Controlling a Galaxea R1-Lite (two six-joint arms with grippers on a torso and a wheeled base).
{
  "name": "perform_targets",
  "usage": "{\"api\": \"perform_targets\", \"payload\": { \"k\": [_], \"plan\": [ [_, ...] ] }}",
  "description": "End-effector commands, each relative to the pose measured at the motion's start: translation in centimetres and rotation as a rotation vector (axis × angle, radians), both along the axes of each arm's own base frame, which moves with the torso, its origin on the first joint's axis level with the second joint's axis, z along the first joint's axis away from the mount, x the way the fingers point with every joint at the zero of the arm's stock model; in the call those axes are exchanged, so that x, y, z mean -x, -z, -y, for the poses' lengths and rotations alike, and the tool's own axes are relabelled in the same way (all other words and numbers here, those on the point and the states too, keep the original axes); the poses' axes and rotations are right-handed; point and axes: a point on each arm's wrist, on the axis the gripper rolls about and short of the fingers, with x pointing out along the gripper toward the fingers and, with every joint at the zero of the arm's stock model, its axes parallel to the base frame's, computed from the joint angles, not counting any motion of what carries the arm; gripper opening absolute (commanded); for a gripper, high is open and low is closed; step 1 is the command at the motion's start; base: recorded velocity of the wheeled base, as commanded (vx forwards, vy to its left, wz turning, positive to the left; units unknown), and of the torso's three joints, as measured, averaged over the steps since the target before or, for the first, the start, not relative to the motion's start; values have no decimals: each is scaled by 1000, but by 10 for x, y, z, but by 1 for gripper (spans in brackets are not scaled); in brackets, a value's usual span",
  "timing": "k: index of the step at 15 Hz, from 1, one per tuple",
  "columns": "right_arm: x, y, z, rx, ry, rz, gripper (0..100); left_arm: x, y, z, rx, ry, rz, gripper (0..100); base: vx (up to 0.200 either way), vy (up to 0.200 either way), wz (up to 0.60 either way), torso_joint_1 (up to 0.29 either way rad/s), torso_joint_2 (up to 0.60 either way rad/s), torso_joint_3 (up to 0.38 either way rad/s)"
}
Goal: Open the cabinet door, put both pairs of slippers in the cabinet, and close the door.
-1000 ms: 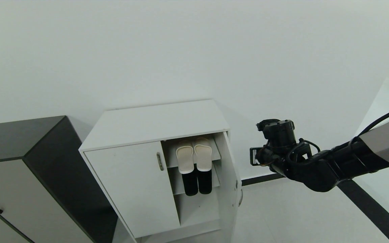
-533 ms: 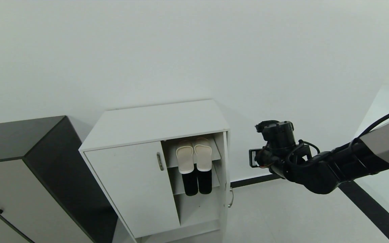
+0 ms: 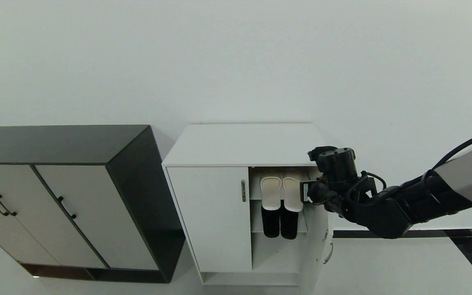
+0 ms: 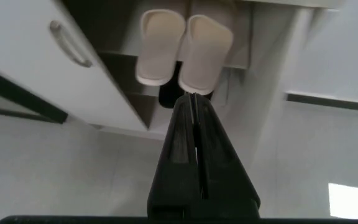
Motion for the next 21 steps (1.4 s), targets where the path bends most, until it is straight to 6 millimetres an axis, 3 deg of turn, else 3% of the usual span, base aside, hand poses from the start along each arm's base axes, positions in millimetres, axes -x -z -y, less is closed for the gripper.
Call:
{"api": "perform_targets", "payload": {
  "k": [1,7,9,12,16,21],
  "plan": [
    [0,-2,3,12,5,8,0,0,0,0,0,-1,0,0,0,0,0,0,0,0],
    [18,-24,50,159,51,35,0,0,0,0,0,-1,0,0,0,0,0,0,0,0],
    [24,-22,68,236,59,16,0,0,0,0,0,-1,0,0,0,0,0,0,0,0],
    [28,-5,85,336,59,-50,0,0,0,0,0,-1,0,0,0,0,0,0,0,0],
    [15,31,84,382,48,-140,0,0,0,0,2,-1,0,0,0,0,0,0,0,0],
    [6,52,82,392,35,-187,0,0,0,0,0,-3,0,0,0,0,0,0,0,0]
  ]
}}
